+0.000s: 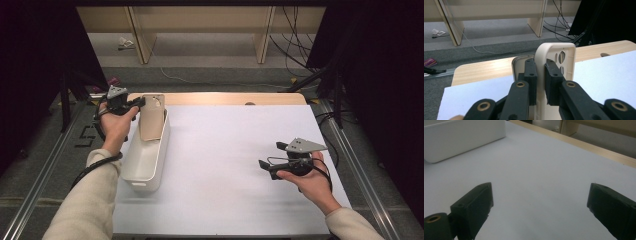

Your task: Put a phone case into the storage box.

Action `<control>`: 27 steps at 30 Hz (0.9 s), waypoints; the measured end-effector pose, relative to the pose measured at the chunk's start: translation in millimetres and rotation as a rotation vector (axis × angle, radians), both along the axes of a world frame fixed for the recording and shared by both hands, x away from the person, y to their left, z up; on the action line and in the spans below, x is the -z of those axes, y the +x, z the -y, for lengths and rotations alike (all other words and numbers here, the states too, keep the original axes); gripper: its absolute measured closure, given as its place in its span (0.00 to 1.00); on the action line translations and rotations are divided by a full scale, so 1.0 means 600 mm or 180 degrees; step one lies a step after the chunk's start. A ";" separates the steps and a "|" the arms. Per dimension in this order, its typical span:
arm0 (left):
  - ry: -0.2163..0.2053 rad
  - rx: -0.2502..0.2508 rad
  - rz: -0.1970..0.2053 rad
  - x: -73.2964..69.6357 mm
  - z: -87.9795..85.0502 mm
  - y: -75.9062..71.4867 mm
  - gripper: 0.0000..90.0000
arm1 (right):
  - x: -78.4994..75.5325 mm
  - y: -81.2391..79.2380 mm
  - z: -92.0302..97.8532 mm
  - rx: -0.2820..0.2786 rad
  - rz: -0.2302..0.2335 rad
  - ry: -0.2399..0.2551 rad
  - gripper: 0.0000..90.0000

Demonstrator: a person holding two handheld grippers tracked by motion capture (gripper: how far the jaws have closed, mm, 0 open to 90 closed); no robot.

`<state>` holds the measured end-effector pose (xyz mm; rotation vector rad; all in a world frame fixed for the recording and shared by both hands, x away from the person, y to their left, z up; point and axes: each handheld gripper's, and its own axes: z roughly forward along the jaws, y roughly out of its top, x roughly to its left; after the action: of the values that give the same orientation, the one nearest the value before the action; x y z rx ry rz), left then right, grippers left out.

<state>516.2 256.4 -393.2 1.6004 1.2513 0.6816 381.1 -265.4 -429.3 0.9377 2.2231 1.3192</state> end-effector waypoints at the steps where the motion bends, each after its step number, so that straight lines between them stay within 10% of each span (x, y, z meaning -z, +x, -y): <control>1: -0.0006 -0.0007 -0.0002 0.001 0.000 0.000 0.90 | 0.000 0.000 0.000 0.0000 -0.0001 0.0001 0.08; 27: 0.0273 -0.0192 -0.0137 0.011 -0.008 0.016 0.83 | 0.000 0.000 0.000 -0.0012 -0.0007 0.0003 0.08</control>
<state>525.9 261.4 -399.9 1.6604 1.3217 0.7512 381.1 -265.2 -429.4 0.9362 2.2270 1.3217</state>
